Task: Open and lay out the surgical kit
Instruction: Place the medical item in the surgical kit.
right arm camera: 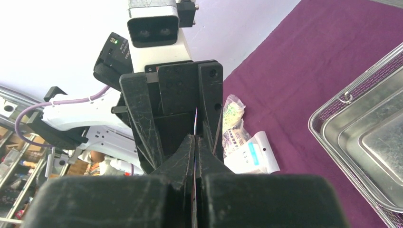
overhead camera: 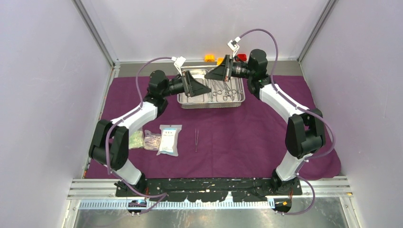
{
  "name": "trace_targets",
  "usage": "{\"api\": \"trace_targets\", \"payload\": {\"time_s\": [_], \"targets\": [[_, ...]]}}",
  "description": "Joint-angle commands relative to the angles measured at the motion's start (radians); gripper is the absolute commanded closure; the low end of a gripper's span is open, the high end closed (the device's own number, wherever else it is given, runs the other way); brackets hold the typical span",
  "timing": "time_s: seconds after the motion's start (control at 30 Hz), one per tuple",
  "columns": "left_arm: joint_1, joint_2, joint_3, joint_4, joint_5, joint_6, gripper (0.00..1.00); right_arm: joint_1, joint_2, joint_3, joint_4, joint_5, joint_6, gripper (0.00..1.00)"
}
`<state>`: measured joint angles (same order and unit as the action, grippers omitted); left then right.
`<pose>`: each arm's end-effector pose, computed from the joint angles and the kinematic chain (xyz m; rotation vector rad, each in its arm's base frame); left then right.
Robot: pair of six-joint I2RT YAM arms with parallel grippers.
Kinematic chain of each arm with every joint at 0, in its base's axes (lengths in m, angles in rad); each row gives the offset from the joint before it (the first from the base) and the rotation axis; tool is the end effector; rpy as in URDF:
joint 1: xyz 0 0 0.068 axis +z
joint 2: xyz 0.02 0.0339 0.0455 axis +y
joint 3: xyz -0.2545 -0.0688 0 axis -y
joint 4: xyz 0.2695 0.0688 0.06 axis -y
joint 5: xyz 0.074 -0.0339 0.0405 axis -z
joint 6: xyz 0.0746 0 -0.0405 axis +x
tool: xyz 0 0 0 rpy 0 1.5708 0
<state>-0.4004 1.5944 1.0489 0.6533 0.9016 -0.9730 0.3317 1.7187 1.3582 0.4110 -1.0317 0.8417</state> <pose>0.3521 -0.2126 0.2923 0.3688 1.7451 -1.6965 0.3980 0.2048 0.3320 -0.5077 1.7470 1.6477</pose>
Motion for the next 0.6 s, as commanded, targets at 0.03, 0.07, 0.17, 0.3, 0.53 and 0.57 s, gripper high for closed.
{"api": "trace_targets", "payload": {"time_s": [0.03, 0.07, 0.17, 0.3, 0.53, 0.57], "targets": [[0.011, -0.001, 0.041, 0.082, 0.022, -0.038, 0.6, -0.003, -0.041, 0.003, 0.057, -0.005, -0.004, 1.0], [0.011, 0.003, 0.041, 0.084, 0.026, -0.04, 0.63, -0.003, -0.043, 0.002, 0.056, -0.003, -0.006, 1.0], [0.011, 0.004, 0.039, 0.086, 0.028, -0.041, 0.66, -0.004, -0.045, 0.003, 0.036, -0.001, -0.024, 1.0], [0.011, 0.005, 0.041, 0.087, 0.026, -0.041, 0.71, -0.004, -0.043, 0.001, 0.025, 0.001, -0.036, 1.0], [0.011, 0.006, 0.04, 0.082, 0.023, -0.041, 0.86, -0.01, -0.044, 0.002, 0.008, 0.003, -0.055, 0.99], [0.01, 0.005, 0.041, 0.079, 0.023, -0.039, 0.88, -0.01, -0.044, 0.001, 0.002, 0.004, -0.061, 0.99]]}}
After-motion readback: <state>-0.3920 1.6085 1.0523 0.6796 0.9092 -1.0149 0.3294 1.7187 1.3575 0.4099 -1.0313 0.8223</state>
